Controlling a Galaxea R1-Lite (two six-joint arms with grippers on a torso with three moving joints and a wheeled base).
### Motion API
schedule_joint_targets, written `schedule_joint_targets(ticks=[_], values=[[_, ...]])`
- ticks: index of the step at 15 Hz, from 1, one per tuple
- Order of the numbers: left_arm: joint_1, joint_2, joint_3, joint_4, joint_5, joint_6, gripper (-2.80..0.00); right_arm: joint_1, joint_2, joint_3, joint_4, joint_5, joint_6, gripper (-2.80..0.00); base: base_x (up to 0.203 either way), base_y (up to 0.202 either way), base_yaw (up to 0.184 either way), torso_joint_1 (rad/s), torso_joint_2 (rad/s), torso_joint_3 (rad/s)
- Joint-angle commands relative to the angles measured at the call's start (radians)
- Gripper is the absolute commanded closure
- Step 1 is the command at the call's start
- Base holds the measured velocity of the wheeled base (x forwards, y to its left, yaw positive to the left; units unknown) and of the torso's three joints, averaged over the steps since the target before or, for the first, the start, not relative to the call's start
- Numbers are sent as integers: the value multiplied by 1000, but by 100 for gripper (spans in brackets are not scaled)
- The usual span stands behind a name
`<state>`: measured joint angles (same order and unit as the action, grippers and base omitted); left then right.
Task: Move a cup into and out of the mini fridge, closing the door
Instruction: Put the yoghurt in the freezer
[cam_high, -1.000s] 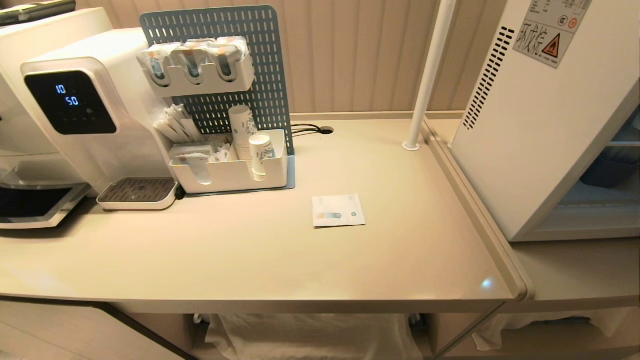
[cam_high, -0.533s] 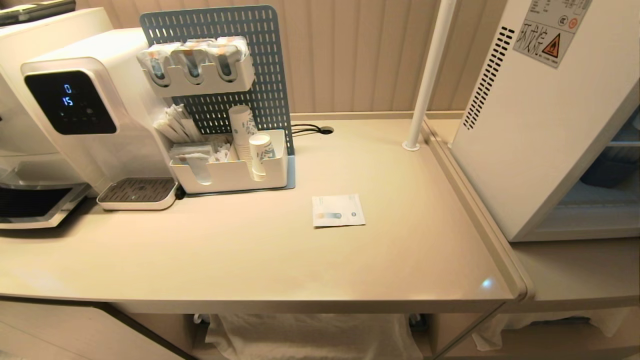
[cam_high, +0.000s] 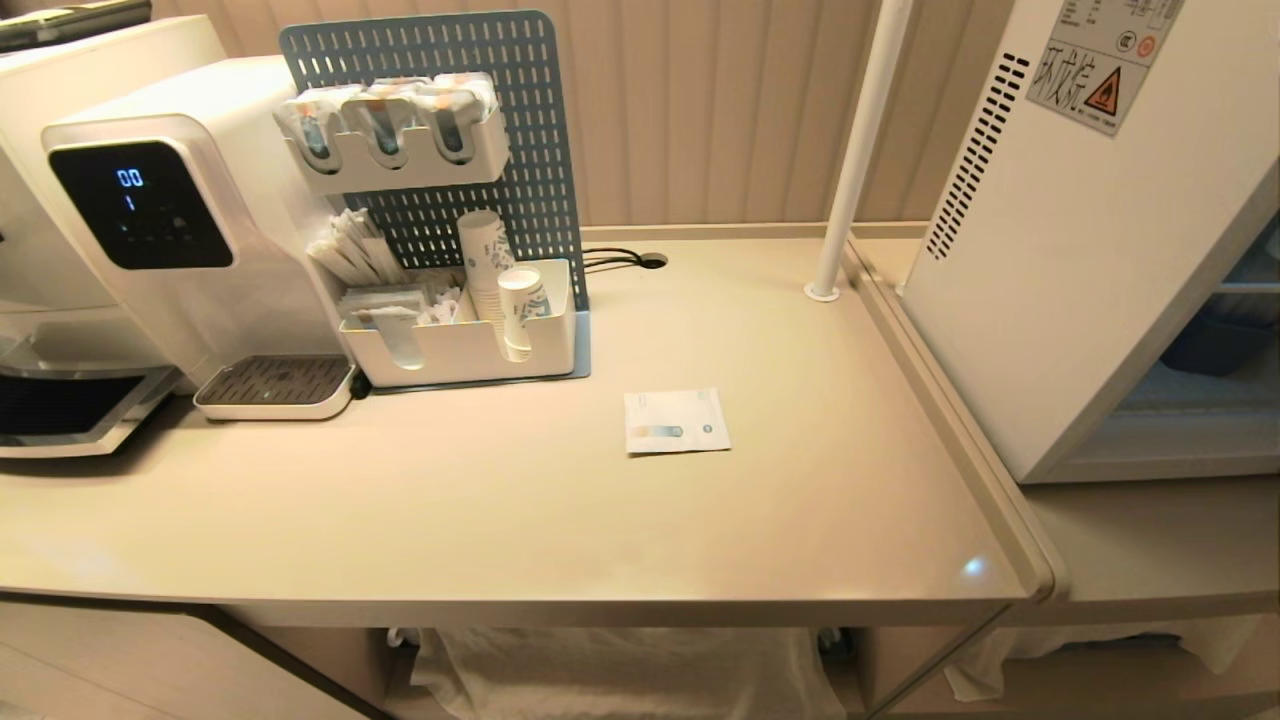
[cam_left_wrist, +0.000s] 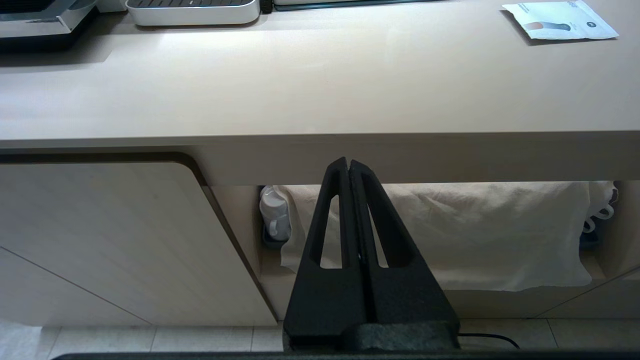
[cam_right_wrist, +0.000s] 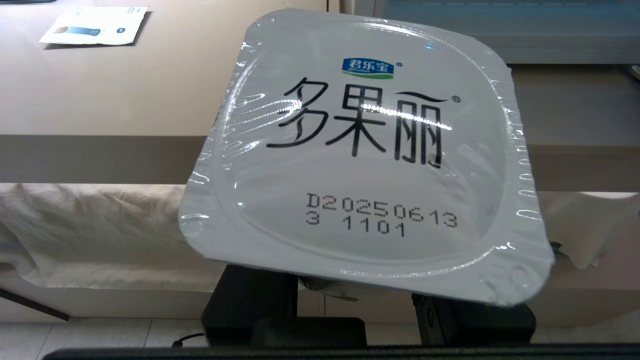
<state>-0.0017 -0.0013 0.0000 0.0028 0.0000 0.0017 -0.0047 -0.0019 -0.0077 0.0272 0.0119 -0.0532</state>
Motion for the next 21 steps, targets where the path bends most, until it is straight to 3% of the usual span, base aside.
schedule_joint_targets(ticks=[1,21], values=[[0,0,0,0,0,0,0,0,0,0,0,0,0,0,0,0,0,0,0,0],[2,1,0,0,0,0,0,0,0,0,0,0,1,0,0,0,0,2,1,180]])
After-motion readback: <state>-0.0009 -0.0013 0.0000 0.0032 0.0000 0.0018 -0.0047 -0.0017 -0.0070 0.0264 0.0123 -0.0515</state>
